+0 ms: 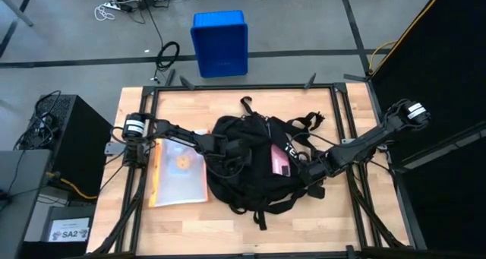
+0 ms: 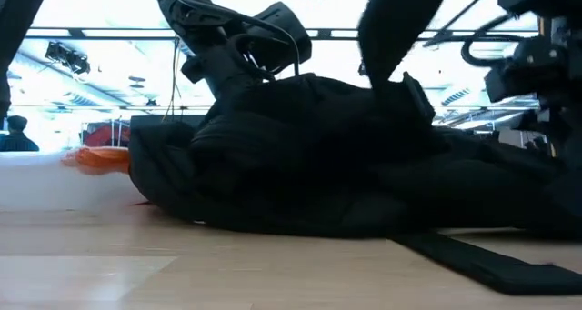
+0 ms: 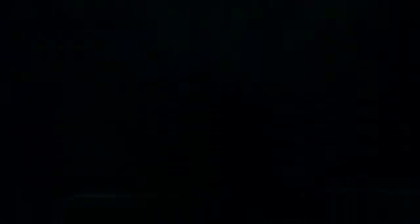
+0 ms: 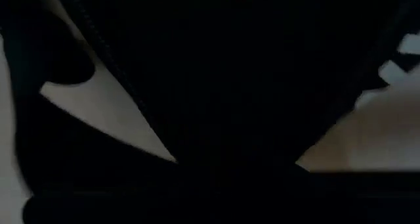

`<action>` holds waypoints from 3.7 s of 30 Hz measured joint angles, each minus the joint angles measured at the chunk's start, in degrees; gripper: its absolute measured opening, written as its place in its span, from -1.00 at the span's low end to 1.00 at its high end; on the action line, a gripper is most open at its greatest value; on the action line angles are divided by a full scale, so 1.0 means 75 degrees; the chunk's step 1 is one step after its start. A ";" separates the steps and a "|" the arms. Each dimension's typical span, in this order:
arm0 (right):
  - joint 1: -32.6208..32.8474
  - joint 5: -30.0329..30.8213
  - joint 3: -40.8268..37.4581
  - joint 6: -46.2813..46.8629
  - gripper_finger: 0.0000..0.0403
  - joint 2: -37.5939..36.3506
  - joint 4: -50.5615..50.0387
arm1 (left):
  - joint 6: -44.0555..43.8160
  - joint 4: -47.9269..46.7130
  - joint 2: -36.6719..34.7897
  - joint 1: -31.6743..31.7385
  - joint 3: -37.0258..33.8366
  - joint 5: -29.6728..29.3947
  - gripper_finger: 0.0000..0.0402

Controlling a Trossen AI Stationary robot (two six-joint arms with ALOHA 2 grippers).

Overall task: Unpack backpack
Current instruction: Remove the smartphone from the backpack

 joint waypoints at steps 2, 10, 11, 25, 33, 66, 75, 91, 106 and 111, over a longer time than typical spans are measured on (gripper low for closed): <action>-0.0011 0.0226 0.0293 -0.0040 -0.76 -0.0093 -0.0490 | 0.0000 0.0193 0.0007 0.0000 -0.0009 -0.0001 -1.00; -0.0413 0.1728 0.1352 -0.0357 -0.76 -0.0230 -0.1332 | 0.0167 0.0762 0.0025 0.0000 -0.0015 -0.0003 -1.00; -0.0473 0.2036 0.1390 -0.0425 -0.76 -0.0230 -0.1126 | 0.0175 0.0901 0.0048 -0.0003 -0.0017 -0.0006 -1.00; -0.1774 0.1986 0.1183 -0.0508 -0.16 0.0665 0.1387 | 0.0003 0.1666 0.0077 -0.0006 -0.0020 -0.0610 -1.00; -0.2524 0.1931 0.1224 0.0082 0.51 0.2402 0.1503 | -0.0003 0.2000 0.0077 -0.0047 -0.0020 -0.0628 -1.00; -0.4130 0.1365 0.1047 -0.0324 0.91 0.1869 -0.0056 | -0.0184 0.2124 0.0362 -0.0210 0.0017 -0.0512 -1.00; -0.4647 0.0571 0.0198 0.0051 0.97 0.1796 0.0691 | -0.0165 0.2113 0.0362 -0.0210 0.0017 -0.0393 -1.00; -0.4846 0.0039 0.0104 -0.0835 0.64 0.1777 0.1172 | -0.0032 0.2169 0.0371 -0.0216 0.0003 -0.0370 -1.00; -0.4602 -0.0018 0.0522 -0.0935 -0.01 0.0853 0.0923 | -0.0020 0.2195 0.0371 -0.0216 0.0003 -0.0367 -1.00; -0.4578 -0.0111 0.0666 -0.0912 -0.40 0.0306 0.0987 | -0.0020 0.2195 0.0371 -0.0216 0.0003 -0.0367 -1.00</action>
